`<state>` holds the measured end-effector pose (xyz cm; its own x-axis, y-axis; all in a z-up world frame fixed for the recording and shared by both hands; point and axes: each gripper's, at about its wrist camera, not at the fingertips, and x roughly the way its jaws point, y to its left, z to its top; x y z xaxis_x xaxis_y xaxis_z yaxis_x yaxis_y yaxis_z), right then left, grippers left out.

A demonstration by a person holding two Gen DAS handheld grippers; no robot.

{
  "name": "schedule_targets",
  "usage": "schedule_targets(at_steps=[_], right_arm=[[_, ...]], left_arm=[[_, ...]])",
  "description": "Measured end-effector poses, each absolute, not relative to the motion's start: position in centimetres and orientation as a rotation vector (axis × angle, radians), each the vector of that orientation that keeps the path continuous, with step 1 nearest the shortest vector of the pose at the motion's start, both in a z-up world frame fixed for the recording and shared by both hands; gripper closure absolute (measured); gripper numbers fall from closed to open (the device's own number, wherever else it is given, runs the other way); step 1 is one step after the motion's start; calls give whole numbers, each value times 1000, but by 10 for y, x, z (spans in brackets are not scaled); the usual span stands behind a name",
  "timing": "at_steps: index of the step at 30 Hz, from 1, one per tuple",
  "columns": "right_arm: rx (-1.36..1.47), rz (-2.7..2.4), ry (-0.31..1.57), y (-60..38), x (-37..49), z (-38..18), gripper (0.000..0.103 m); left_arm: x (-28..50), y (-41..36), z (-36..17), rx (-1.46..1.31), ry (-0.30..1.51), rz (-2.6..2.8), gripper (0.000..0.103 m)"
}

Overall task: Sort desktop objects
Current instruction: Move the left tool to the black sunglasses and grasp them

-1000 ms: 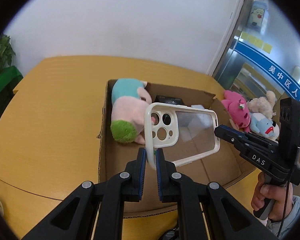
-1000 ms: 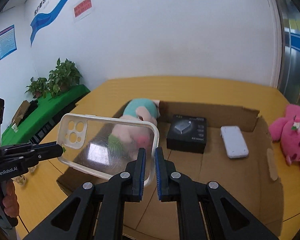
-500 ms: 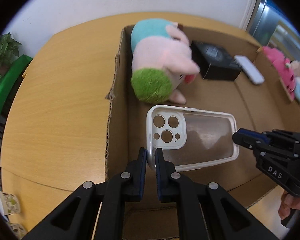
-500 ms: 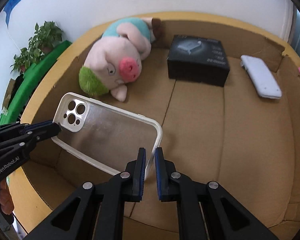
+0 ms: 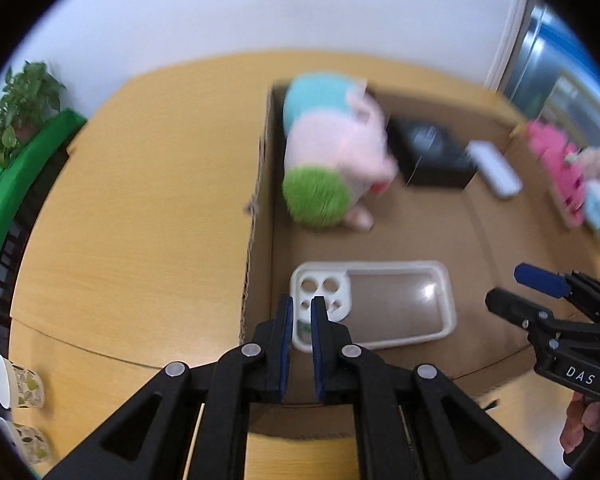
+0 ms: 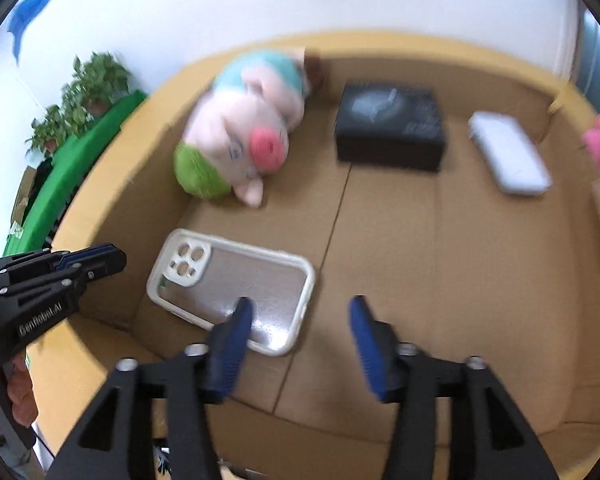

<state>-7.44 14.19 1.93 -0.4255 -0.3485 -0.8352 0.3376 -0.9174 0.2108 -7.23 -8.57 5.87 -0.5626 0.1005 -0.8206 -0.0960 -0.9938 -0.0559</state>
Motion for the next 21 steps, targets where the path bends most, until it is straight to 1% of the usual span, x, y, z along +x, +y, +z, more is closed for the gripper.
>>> schedule_targets(at_steps=[1, 2, 3, 4, 5, 6, 9, 12, 14, 17, 19, 21], right_arm=[[1321, -2395, 3, 149, -63, 35, 36], [1252, -2428, 23, 157, -51, 50, 30], [1197, -2453, 37, 163, -43, 61, 16], [1116, -2489, 58, 171, -28, 76, 4], [1064, -2514, 74, 175, -22, 86, 0], [1001, -2539, 88, 184, -9, 97, 0], [919, -2530, 105, 193, 9, 108, 0], [885, -2479, 174, 195, 32, 104, 0], [939, -2386, 224, 190, 41, 89, 0], [1054, -2252, 317, 177, 57, 49, 1], [1093, -2207, 325, 170, 63, 27, 1], [1117, -2182, 278, 170, 69, 15, 1]], left_arm=[[-57, -87, 72, -1305, -32, 2713, 84], [-38, -87, 86, -1191, -45, 2746, 73], [-24, -86, 96, -1115, -48, 2775, 40], [-9, -86, 105, -1035, -49, 2816, 15], [6, -84, 111, -954, -52, 2860, 14], [23, -83, 116, -880, -59, 2891, 14], [40, -78, 114, -874, -64, 2905, 14], [49, -72, 104, -881, -91, 2884, 14], [58, -70, 91, -897, -95, 2863, 14], [71, -61, 64, -950, -78, 2811, 14], [72, -54, 43, -1015, -33, 2766, 14], [68, -46, 27, -1067, 19, 2704, 14]])
